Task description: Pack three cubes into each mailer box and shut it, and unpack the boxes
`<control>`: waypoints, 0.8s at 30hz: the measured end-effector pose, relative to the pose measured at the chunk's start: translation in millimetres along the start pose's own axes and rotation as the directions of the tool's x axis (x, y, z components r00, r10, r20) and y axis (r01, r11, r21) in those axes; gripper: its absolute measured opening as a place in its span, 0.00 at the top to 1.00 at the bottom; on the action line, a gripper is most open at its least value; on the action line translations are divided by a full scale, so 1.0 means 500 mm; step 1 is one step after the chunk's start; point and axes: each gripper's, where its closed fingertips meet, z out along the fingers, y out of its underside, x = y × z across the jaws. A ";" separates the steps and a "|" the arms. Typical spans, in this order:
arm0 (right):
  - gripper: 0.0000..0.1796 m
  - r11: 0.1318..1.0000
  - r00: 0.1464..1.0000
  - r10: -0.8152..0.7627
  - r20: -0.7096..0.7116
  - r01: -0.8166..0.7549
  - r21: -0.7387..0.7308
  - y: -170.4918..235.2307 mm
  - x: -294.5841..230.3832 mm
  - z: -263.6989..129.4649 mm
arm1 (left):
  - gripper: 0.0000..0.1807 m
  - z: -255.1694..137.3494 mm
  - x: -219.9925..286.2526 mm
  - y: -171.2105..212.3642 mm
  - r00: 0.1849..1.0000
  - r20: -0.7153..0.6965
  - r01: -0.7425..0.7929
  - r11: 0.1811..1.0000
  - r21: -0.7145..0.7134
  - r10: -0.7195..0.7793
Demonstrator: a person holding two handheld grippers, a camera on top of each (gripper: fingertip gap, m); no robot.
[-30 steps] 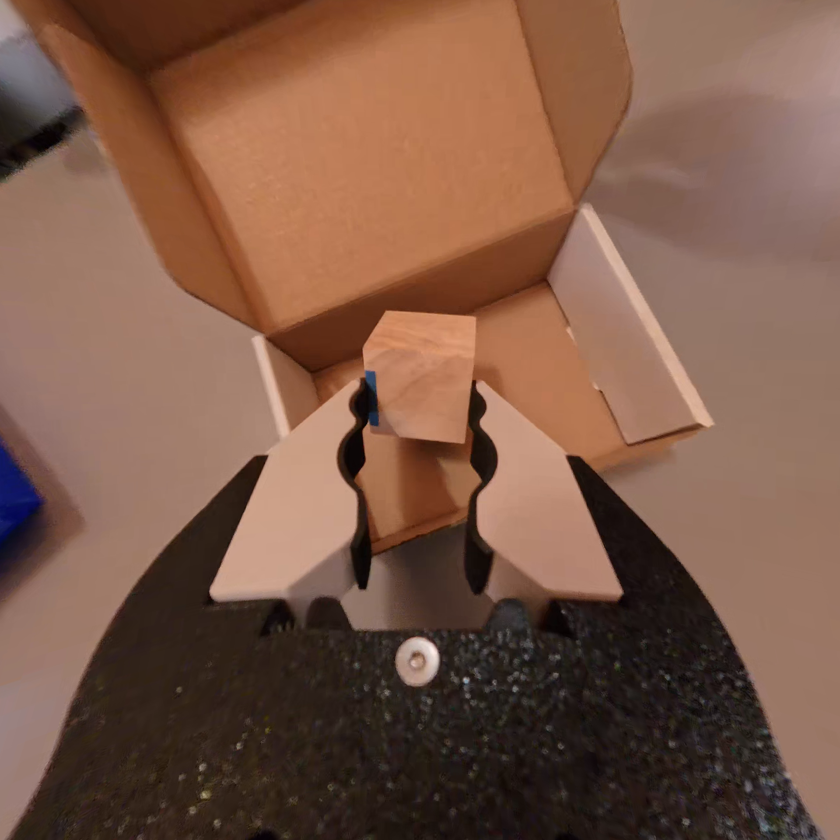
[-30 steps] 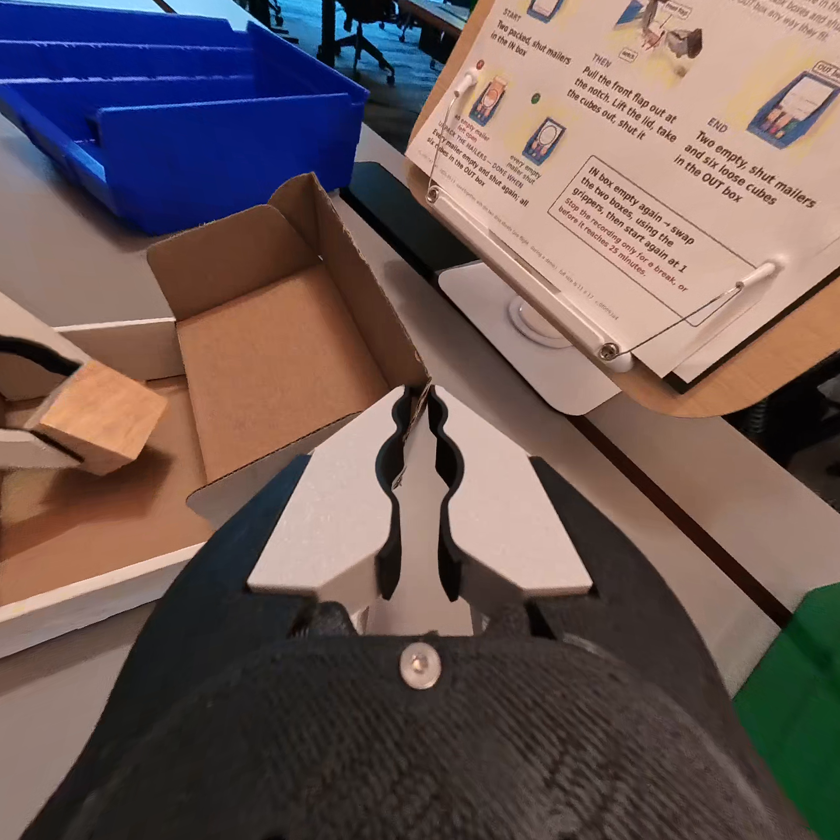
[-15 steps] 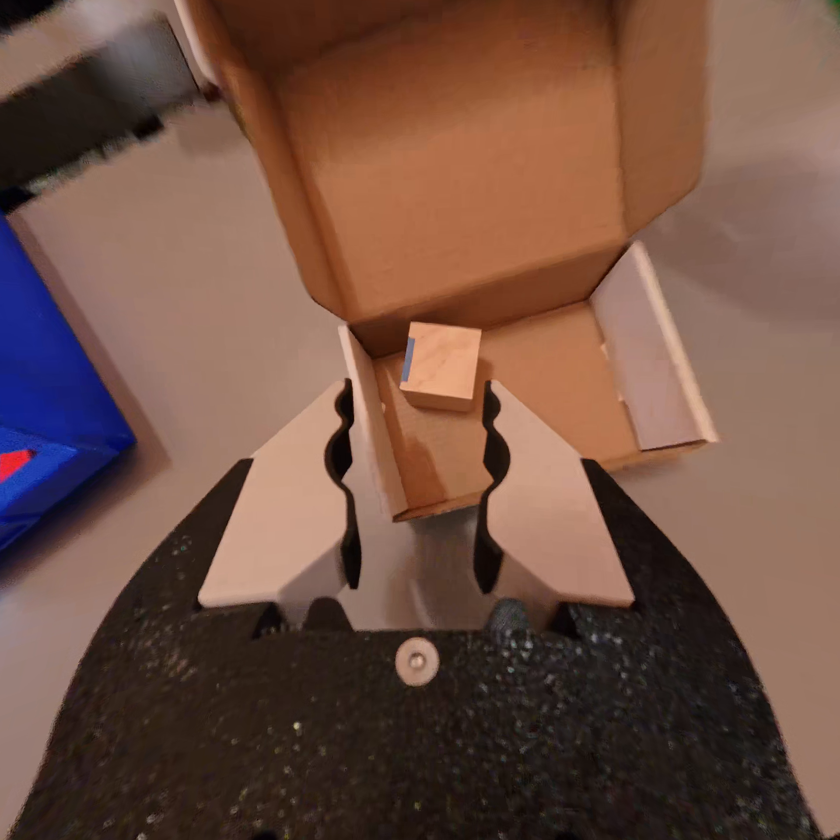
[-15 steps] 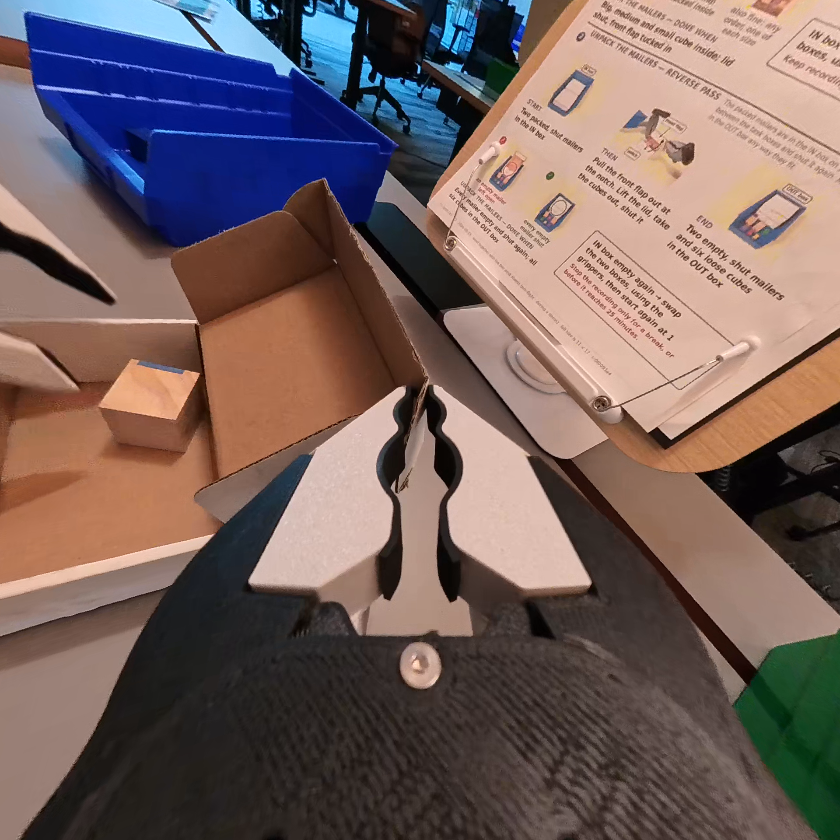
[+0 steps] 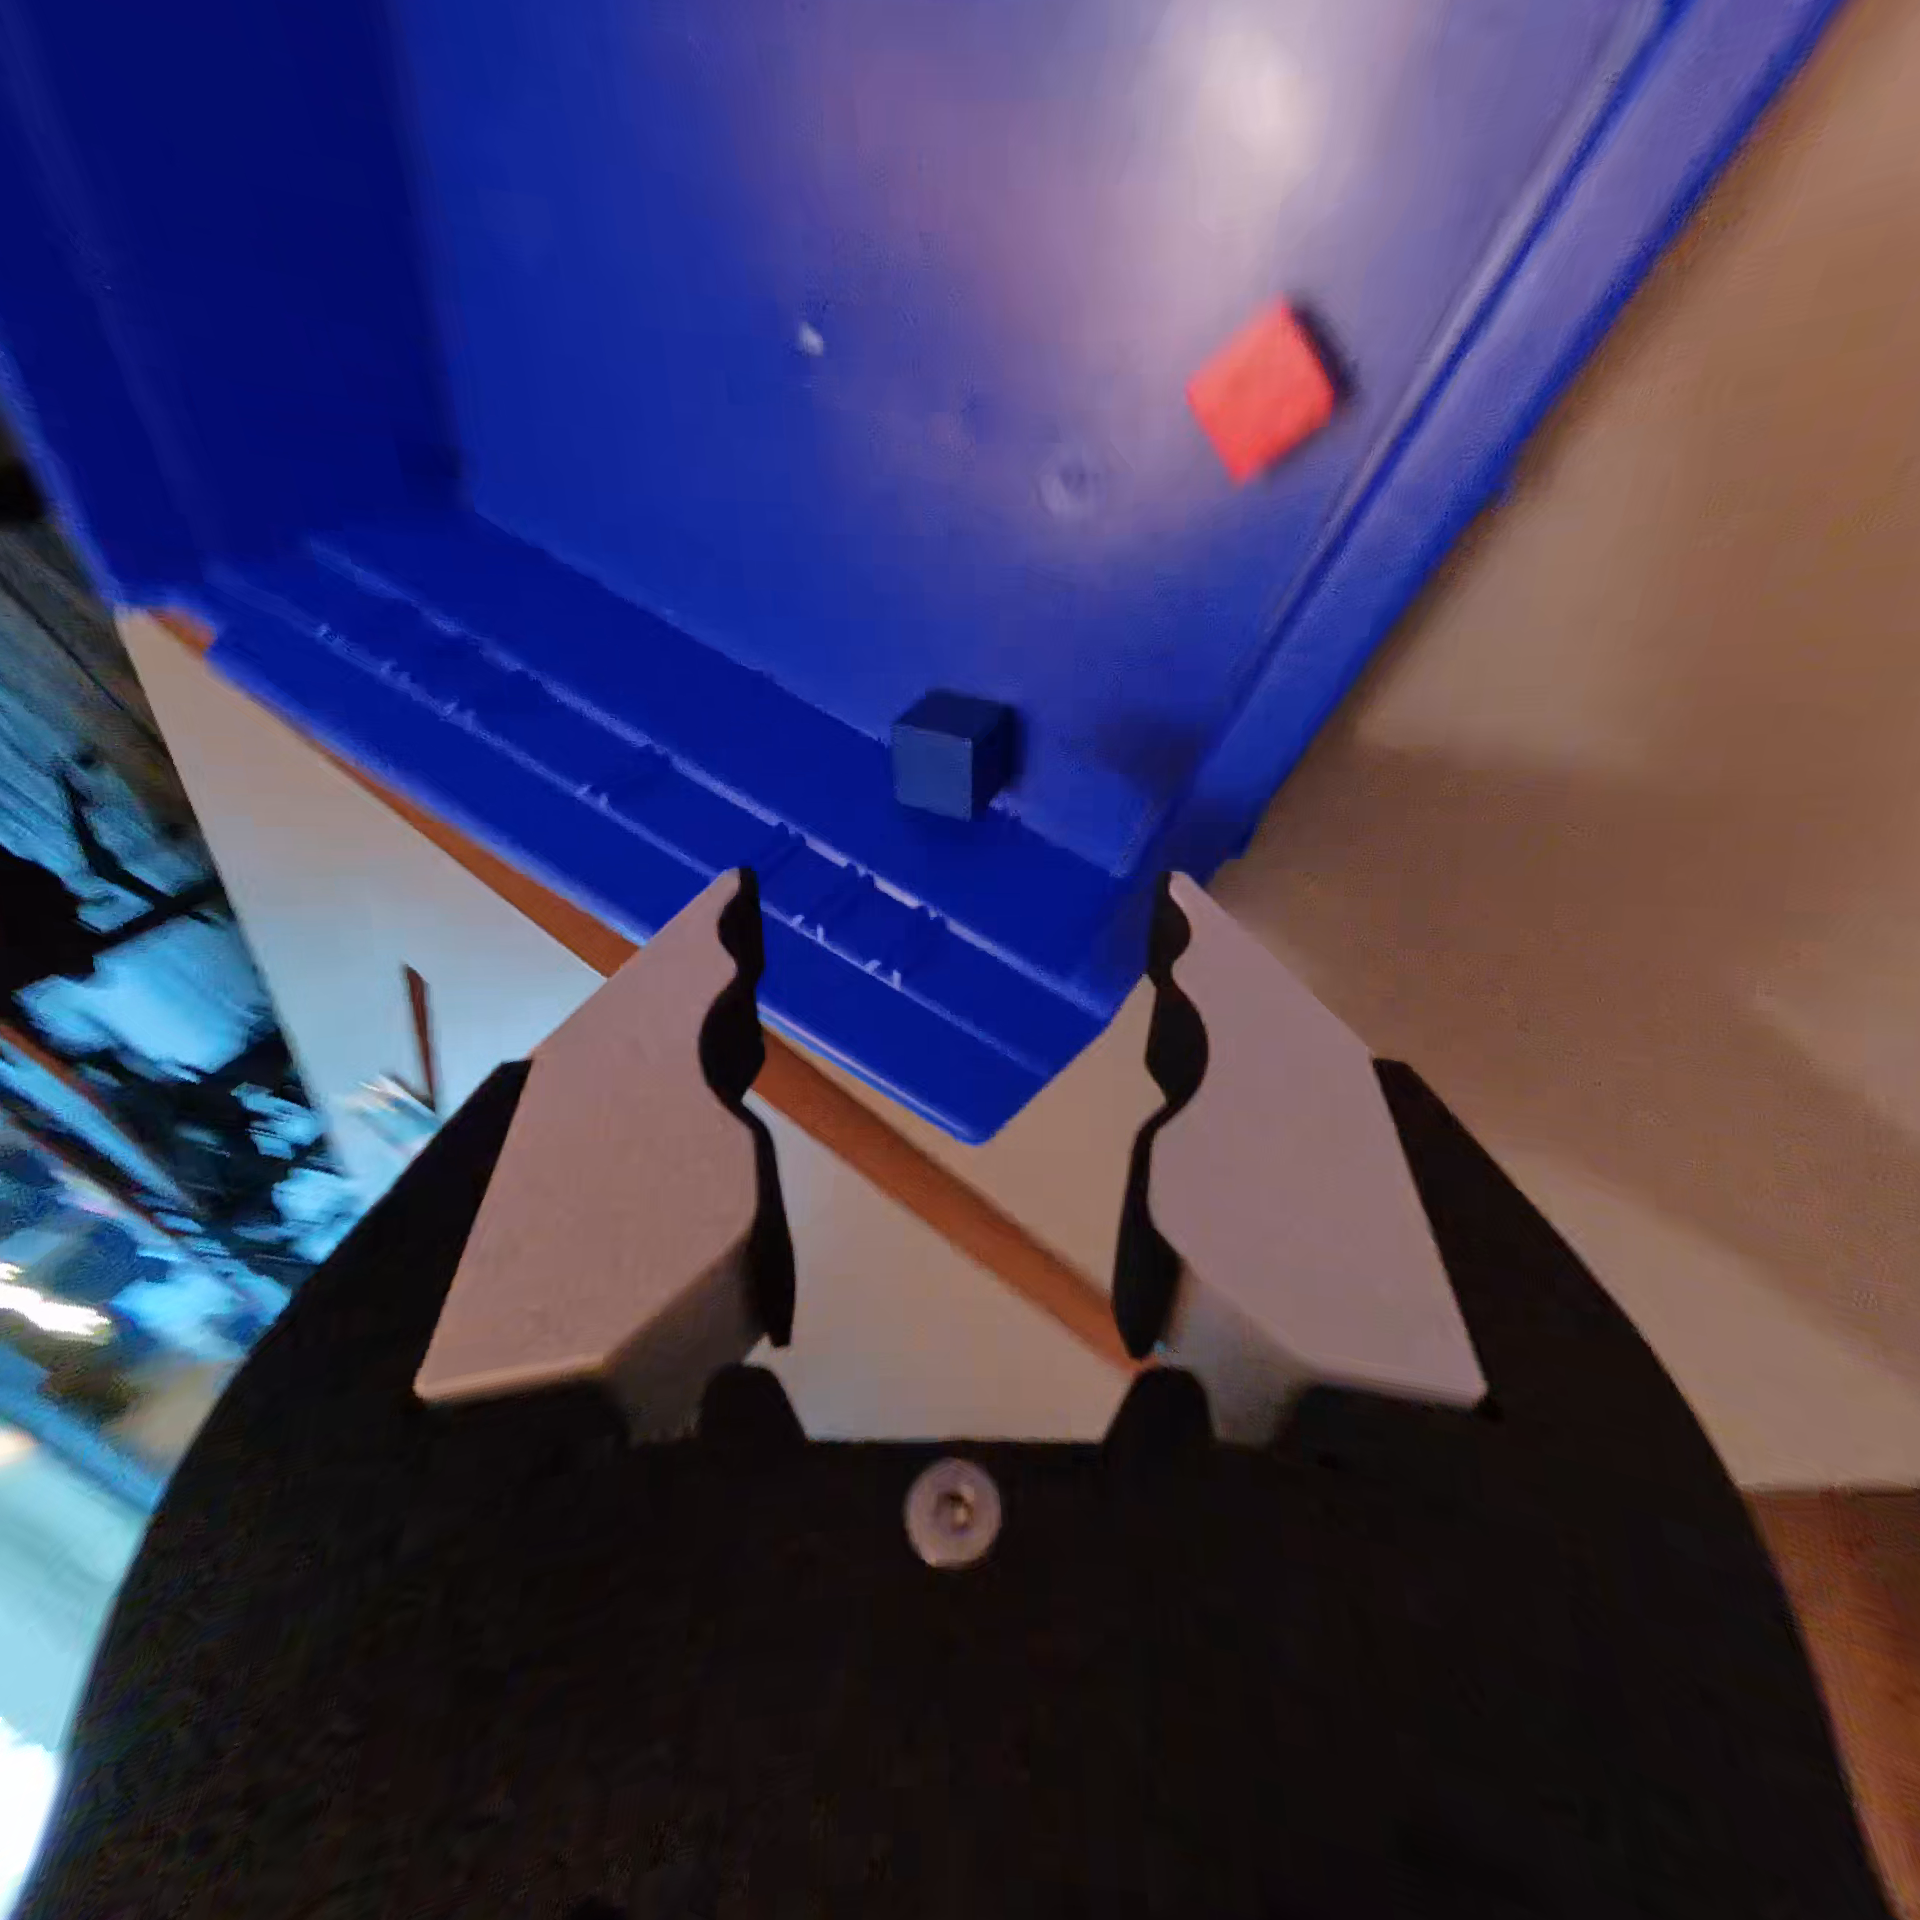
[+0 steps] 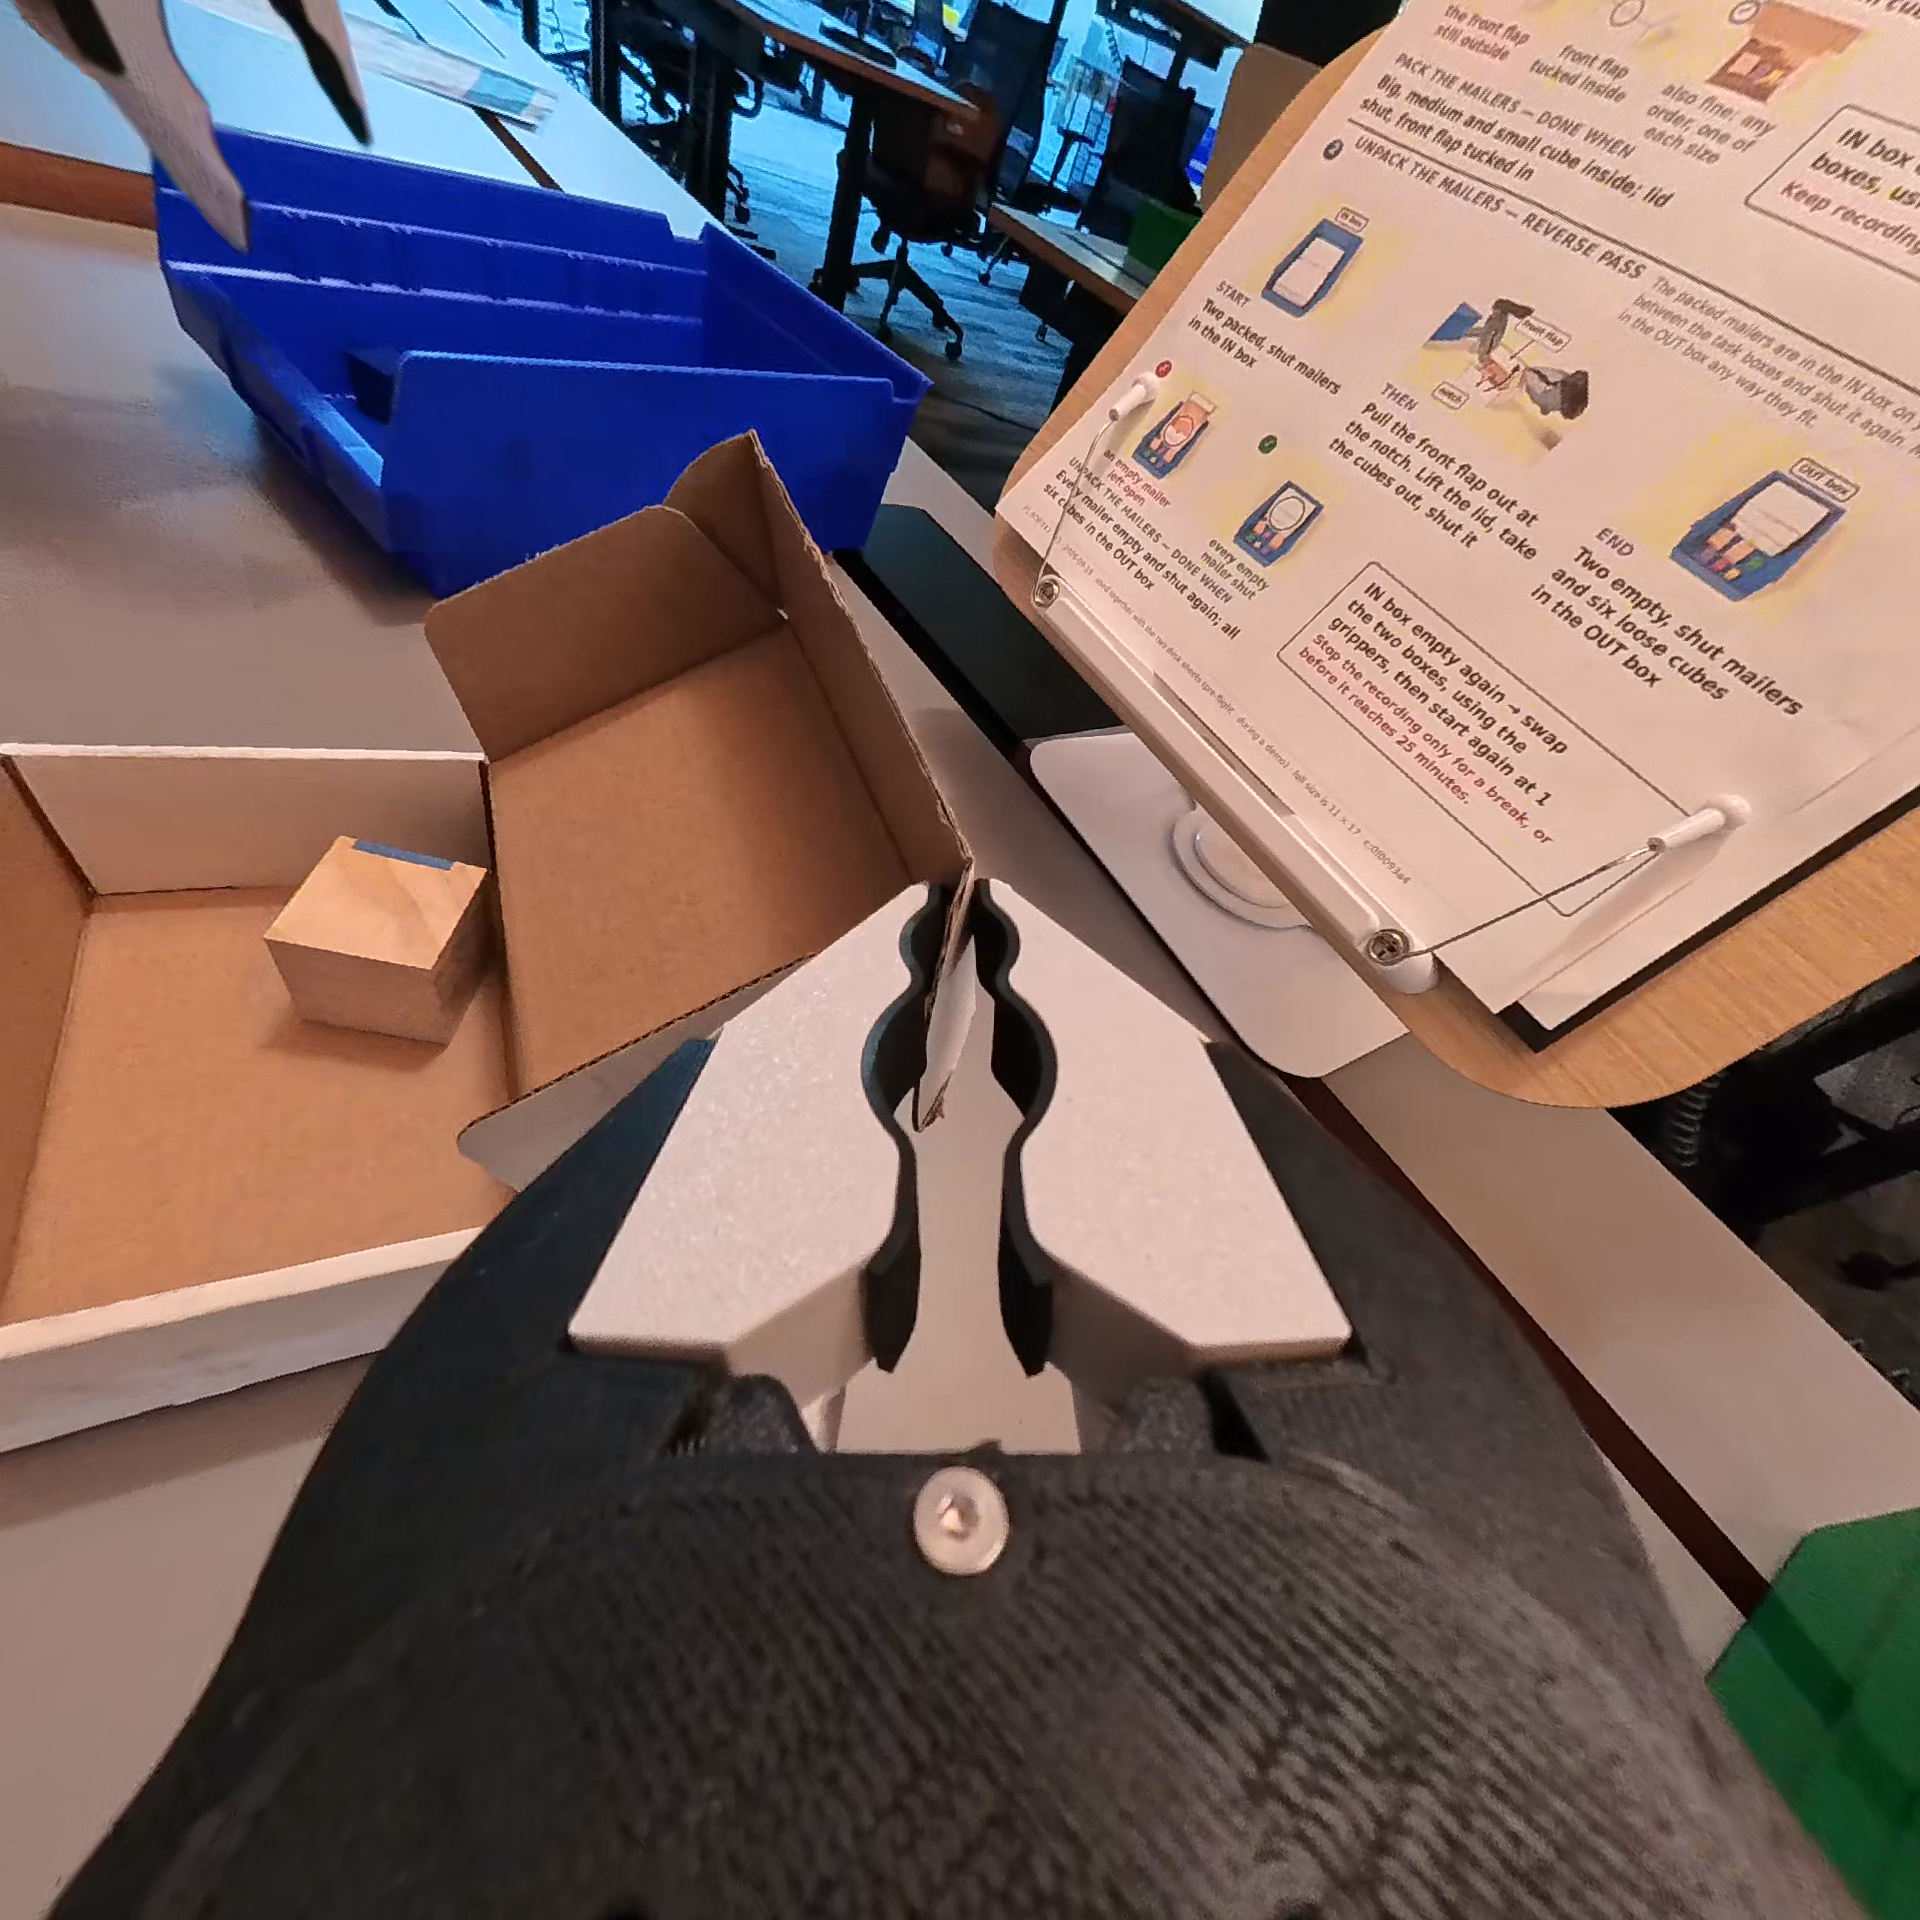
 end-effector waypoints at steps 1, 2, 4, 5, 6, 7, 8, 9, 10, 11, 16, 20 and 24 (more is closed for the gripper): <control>0.98 1.000 1.000 -0.001 -0.001 0.001 0.000 0.001 0.001 0.001 | 0.60 0.024 0.002 0.010 0.994 -0.013 -0.110 0.993 -0.040 0.110; 0.98 1.000 1.000 0.000 -0.002 0.000 -0.003 0.002 0.001 0.001 | 0.62 0.046 0.007 0.016 0.981 -0.036 -0.192 0.980 -0.059 0.191; 0.98 1.000 1.000 -0.003 -0.005 0.003 -0.007 0.004 0.002 0.003 | 0.63 0.081 -0.001 0.021 0.970 -0.052 -0.243 0.965 -0.098 0.239; 0.98 1.000 1.000 -0.003 -0.005 0.002 -0.008 0.005 0.002 0.003 | 0.63 0.094 -0.007 0.020 0.971 -0.062 -0.235 0.965 -0.113 0.229; 0.98 1.000 1.000 -0.002 -0.005 0.002 -0.010 0.006 0.002 0.002 | 0.64 0.105 -0.010 0.018 0.973 -0.077 -0.226 0.967 -0.118 0.218; 0.98 1.000 1.000 -0.004 -0.004 0.004 -0.010 0.006 0.002 0.001 | 0.64 0.115 -0.015 0.016 0.974 -0.085 -0.219 0.968 -0.121 0.210; 0.98 1.000 1.000 -0.005 -0.003 0.005 -0.011 0.006 0.002 0.001 | 0.65 0.124 -0.018 0.016 0.975 -0.097 -0.211 0.969 -0.128 0.200; 0.98 1.000 1.000 -0.007 -0.002 0.007 -0.010 0.006 0.002 0.000 | 0.65 0.132 -0.016 0.016 0.975 -0.120 -0.203 0.970 -0.133 0.187; 0.98 1.000 1.000 -0.008 0.000 0.008 -0.009 0.006 0.002 0.000 | 0.66 0.140 -0.013 0.015 0.974 -0.142 -0.195 0.972 -0.132 0.176; 0.98 1.000 1.000 -0.008 -0.001 0.008 -0.010 0.006 0.002 0.000 | 0.67 0.147 -0.010 0.014 0.973 -0.159 -0.189 0.973 -0.130 0.168; 0.98 1.000 1.000 -0.022 -0.004 0.022 -0.018 0.007 0.002 0.001 | 0.78 0.177 -0.002 0.032 0.971 -0.207 -0.162 0.969 -0.189 0.122; 0.98 1.000 1.000 -0.022 -0.004 0.022 -0.015 0.008 0.003 0.000 | 0.86 0.158 -0.009 0.011 0.980 -0.184 -0.110 0.983 -0.148 0.082; 0.98 1.000 1.000 -0.017 -0.005 0.017 -0.011 0.008 0.003 0.003 | 0.87 0.060 -0.031 -0.050 0.990 -0.137 -0.045 0.999 0.001 0.044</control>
